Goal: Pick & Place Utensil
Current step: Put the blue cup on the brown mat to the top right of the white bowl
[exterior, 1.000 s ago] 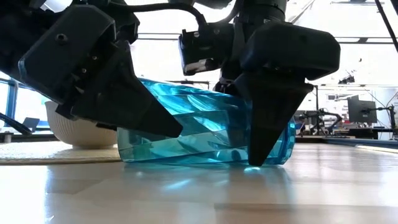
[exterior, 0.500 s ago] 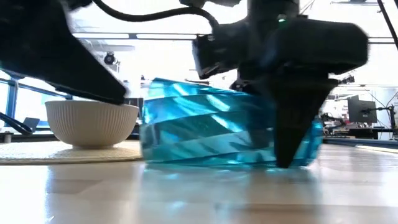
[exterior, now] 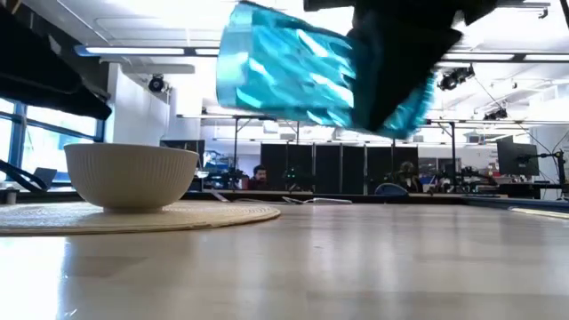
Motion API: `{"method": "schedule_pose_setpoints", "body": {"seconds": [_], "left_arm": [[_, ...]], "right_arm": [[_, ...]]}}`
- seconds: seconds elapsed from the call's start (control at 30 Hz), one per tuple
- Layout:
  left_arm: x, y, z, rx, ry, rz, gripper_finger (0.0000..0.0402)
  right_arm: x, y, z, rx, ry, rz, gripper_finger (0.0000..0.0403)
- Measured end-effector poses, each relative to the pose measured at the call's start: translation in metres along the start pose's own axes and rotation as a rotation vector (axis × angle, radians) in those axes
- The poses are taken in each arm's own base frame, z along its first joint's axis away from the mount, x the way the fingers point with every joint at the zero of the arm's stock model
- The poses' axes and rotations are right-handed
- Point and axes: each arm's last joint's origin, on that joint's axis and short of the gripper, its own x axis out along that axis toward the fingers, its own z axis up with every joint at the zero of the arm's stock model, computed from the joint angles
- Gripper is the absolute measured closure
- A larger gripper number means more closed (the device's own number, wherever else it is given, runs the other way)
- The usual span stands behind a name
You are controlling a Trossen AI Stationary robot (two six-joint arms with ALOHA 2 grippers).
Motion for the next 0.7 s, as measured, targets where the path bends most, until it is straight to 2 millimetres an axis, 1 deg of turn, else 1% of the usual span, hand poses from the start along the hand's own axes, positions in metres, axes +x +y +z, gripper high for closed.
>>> {"method": "schedule_pose_setpoints", "body": {"seconds": [0.07, 0.17, 0.23, 0.3, 0.37, 0.5, 0.6, 0.7], "left_arm": [[-0.002, -0.001, -0.001, 0.0, -0.002, -0.007, 0.0028], [-0.004, -0.001, -0.001, 0.002, -0.01, -0.008, 0.0028], [-0.005, -0.002, -0.002, 0.003, -0.012, -0.012, 0.0028], [-0.006, -0.002, -0.003, 0.005, -0.011, -0.016, 0.0028], [-0.008, -0.003, -0.003, 0.009, -0.013, -0.02, 0.0028], [-0.008, -0.003, -0.004, 0.011, -0.017, -0.02, 0.0028], [-0.008, -0.003, -0.003, 0.013, -0.018, -0.016, 0.0028], [-0.007, -0.002, -0.003, 0.013, -0.022, -0.012, 0.0028]], "right_arm": [[-0.003, -0.007, 0.005, 0.021, -0.057, -0.065, 0.0083], [0.0, -0.016, 0.01, 0.031, -0.107, -0.165, 0.0083], [0.003, -0.022, 0.014, 0.055, -0.138, -0.201, 0.0083], [0.014, -0.028, 0.016, 0.087, -0.177, -0.217, 0.0083], [0.028, -0.032, 0.013, 0.111, -0.199, -0.22, 0.0083], [0.057, -0.034, 0.006, 0.162, -0.307, -0.209, 0.0083], [0.078, -0.036, 0.001, 0.214, -0.429, -0.163, 0.0083], [0.092, -0.041, -0.002, 0.268, -0.587, -0.111, 0.0083]]}}
